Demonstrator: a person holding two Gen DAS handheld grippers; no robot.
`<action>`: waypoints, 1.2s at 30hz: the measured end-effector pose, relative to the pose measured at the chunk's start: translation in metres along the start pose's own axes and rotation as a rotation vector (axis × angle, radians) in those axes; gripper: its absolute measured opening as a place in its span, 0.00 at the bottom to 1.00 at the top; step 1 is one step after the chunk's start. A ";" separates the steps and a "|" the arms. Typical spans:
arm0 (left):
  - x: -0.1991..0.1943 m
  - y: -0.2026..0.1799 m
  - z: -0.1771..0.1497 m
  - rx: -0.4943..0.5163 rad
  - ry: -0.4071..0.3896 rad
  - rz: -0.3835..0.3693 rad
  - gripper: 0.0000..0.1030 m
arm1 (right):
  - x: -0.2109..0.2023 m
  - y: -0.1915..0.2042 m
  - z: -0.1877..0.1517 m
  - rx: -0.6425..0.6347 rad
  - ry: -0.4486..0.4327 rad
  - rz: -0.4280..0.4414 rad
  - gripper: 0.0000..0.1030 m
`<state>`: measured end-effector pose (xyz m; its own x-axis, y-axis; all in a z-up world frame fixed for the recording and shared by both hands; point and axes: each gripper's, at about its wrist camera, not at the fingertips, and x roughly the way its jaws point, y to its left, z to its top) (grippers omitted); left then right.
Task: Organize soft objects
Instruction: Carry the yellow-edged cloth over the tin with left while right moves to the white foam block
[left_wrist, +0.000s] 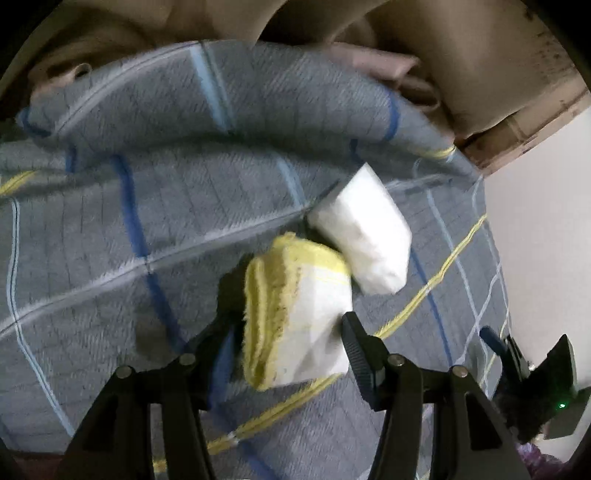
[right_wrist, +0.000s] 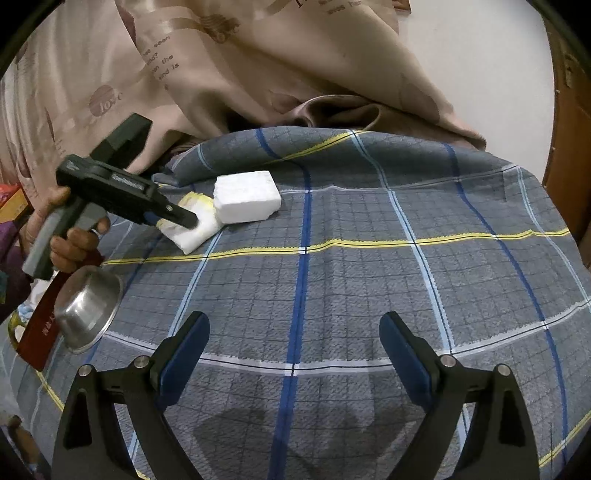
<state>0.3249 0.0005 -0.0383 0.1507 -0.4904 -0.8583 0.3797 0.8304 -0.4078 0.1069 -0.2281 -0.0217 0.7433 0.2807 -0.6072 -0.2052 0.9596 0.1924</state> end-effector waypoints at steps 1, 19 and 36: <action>0.002 -0.003 0.000 0.014 0.001 0.018 0.54 | 0.000 0.000 0.000 -0.001 0.001 -0.001 0.89; -0.112 0.044 -0.048 -0.196 -0.291 0.149 0.19 | 0.009 -0.001 0.000 -0.002 0.035 -0.036 0.89; -0.219 0.039 -0.207 -0.356 -0.522 0.369 0.19 | 0.018 0.000 -0.001 -0.022 0.079 -0.069 0.90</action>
<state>0.1174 0.1945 0.0691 0.6606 -0.1502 -0.7356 -0.0863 0.9581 -0.2732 0.1201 -0.2231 -0.0337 0.7042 0.2133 -0.6772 -0.1697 0.9767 0.1312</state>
